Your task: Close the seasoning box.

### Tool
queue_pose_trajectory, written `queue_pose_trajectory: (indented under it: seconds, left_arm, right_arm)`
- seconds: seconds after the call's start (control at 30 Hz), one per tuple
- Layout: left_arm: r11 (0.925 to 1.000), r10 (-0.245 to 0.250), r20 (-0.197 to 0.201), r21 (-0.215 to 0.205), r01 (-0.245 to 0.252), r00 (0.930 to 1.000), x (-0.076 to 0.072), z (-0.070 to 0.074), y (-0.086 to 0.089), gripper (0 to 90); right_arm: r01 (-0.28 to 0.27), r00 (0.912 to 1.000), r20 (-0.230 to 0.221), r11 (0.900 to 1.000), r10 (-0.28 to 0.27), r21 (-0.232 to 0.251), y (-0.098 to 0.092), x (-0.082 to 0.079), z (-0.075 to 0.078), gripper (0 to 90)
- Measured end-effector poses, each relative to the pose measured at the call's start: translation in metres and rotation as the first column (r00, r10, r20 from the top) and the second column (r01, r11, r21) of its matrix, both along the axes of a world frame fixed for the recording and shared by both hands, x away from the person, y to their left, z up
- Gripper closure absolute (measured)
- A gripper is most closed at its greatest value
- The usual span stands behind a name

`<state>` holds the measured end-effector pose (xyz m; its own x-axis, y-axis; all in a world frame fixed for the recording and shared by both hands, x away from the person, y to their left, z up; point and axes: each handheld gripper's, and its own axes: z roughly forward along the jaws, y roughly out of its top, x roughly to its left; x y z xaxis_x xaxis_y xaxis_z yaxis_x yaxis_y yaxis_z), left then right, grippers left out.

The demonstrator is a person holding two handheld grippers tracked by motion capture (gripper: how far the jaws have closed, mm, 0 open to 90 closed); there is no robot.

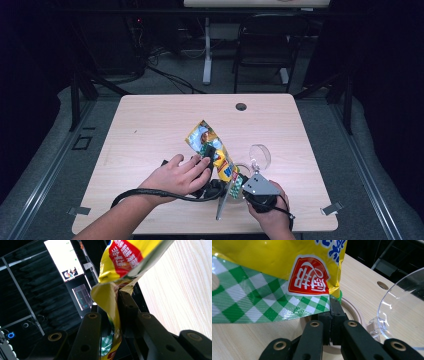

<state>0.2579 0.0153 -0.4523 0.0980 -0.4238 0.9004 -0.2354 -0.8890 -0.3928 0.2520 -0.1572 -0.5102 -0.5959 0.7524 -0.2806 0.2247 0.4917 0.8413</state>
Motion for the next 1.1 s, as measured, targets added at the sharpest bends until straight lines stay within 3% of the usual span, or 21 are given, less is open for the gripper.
queue_pose_trajectory:
  seconds: [0.5, 0.7, 0.9, 1.1]
  left_arm:
    - [0.9998, 0.001, -0.008, 0.021, -0.001, 1.0, -0.0001, 0.0033, -0.003, 82.6]
    - [0.9999, -0.01, -0.018, 0.003, 0.01, 0.9998, 0.0003, 0.0025, -0.0029, 83.1]
    - [0.9996, -0.013, -0.011, 0.024, 0.013, 0.9999, -0.0008, 0.0041, -0.0045, 83.4]
    - [0.9999, -0.014, -0.02, 0.005, 0.014, 0.9997, -0.0014, 0.0047, -0.0042, 83.5]
  right_arm:
    - [-0.003, 1.0, -0.001, 1.0, 0.003, 0.007, -0.002, -0.0001, 0.0011, 89.7]
    - [-0.004, 1.0, -0.001, 1.0, 0.004, 0.009, -0.0019, -0.0005, 0.0012, 89.7]
    - [-0.007, 1.0, -0.003, 1.0, 0.007, 0.015, -0.0021, -0.0008, 0.001, 89.7]
    - [-0.007, 1.0, -0.002, 1.0, 0.008, 0.015, -0.0025, -0.0021, 0.0014, 89.7]
